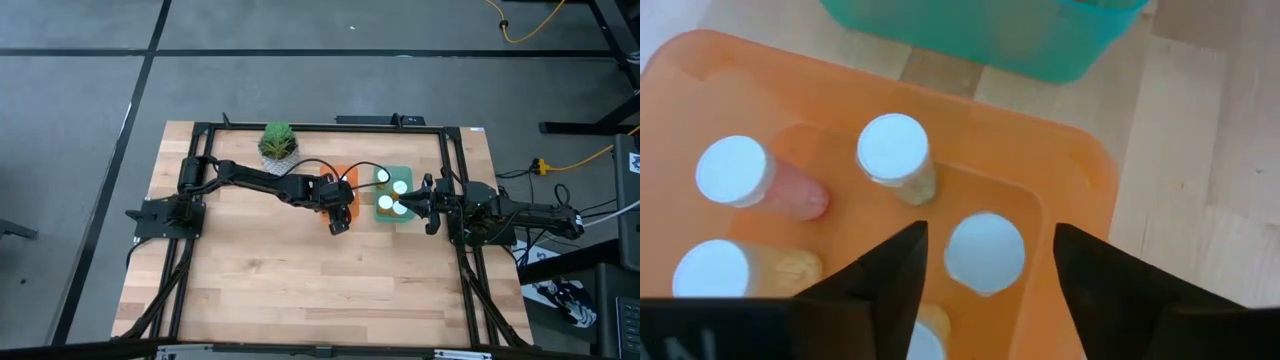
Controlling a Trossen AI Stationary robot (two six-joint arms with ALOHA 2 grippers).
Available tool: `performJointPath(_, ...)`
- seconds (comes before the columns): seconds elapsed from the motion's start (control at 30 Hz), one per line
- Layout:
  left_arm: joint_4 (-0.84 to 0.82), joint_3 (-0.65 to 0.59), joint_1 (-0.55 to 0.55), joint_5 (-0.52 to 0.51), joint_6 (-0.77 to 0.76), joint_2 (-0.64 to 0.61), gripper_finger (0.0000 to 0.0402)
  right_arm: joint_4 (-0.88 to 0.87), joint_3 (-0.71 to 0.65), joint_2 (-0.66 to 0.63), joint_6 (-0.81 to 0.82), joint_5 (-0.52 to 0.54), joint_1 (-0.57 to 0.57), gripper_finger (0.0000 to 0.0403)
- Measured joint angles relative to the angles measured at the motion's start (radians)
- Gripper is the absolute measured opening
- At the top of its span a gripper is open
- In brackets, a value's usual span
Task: Pick and place medicine bottles into bin by pill shape (circle, oval)
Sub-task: Return to Home Position
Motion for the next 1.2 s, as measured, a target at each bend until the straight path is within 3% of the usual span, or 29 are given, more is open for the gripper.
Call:
performJointPath(0.17,0.034,0.0,0.0,-0.004,0.0,-0.005,0.0219,0.0,0.0,0.0,0.0,0.0,0.0,0.0081)
performJointPath(0.3,-0.011,0.101,0.0,-0.011,0.003,-0.006,0.0219,0.0,0.0,0.0,0.0,0.0,0.0,0.0081)
performJointPath(0.6,-0.39,0.508,-0.019,0.02,-0.069,-0.013,0.0219,0.0,0.0,0.0,-0.001,0.0,0.0,0.0081)
performJointPath(0.77,-0.518,0.633,-0.043,0.105,-0.138,-0.012,0.0219,0.001,0.0,0.0,-0.001,0.001,0.0,0.008)
performJointPath(0.87,-0.728,0.695,-0.054,0.144,-0.105,-0.012,0.0219,0.001,0.0,0.0,-0.001,0.001,0.0,0.0081)
performJointPath(1.03,-1.024,0.704,-0.066,0.032,-0.079,-0.067,0.0219,0.001,0.0,0.0,-0.003,0.001,0.0,0.0081)
performJointPath(1.2,-1.057,0.61,-0.109,0.032,0.017,-0.178,0.0219,0.003,0.0,0.001,-0.004,0.001,0.0,0.0081)
